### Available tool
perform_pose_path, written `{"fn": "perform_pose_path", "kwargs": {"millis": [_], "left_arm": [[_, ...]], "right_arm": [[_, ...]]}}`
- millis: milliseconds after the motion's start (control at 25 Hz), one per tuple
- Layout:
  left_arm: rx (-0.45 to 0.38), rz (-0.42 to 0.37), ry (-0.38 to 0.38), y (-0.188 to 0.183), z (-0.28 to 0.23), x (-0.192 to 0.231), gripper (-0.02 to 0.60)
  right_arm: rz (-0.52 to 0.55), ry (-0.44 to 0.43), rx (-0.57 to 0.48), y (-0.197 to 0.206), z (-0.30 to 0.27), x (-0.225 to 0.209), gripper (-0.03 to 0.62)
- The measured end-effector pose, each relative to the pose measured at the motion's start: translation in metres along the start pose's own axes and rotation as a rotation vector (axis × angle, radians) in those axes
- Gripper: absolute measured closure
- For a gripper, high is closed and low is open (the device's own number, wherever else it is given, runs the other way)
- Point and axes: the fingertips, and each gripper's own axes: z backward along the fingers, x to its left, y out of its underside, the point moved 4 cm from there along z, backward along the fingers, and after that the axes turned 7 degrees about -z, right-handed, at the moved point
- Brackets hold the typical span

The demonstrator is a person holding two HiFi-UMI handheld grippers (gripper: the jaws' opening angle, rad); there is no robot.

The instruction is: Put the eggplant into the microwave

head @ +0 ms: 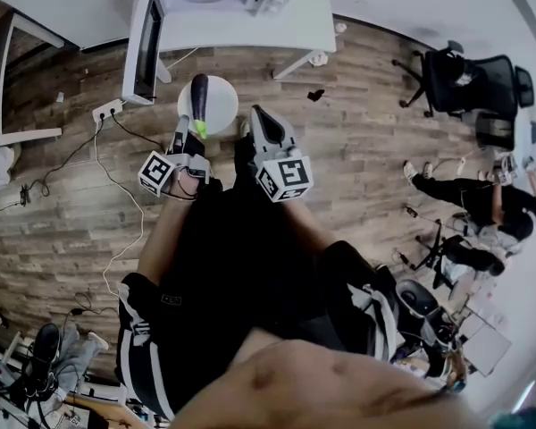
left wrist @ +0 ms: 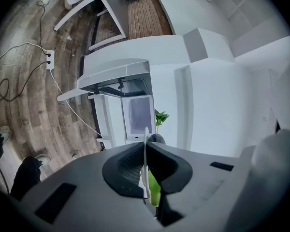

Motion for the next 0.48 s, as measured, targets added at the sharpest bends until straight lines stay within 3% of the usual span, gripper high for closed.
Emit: {"fn": "perform_pose_path", "kwargs": {"millis": [480], "left_arm": [[-0.149, 0.022, -0.038, 0.012, -0.087, -0.002, 0.543]], "right_arm": [[0.051, -0.184, 0.044, -0.045, -0.088, -0.074, 0.562]]}}
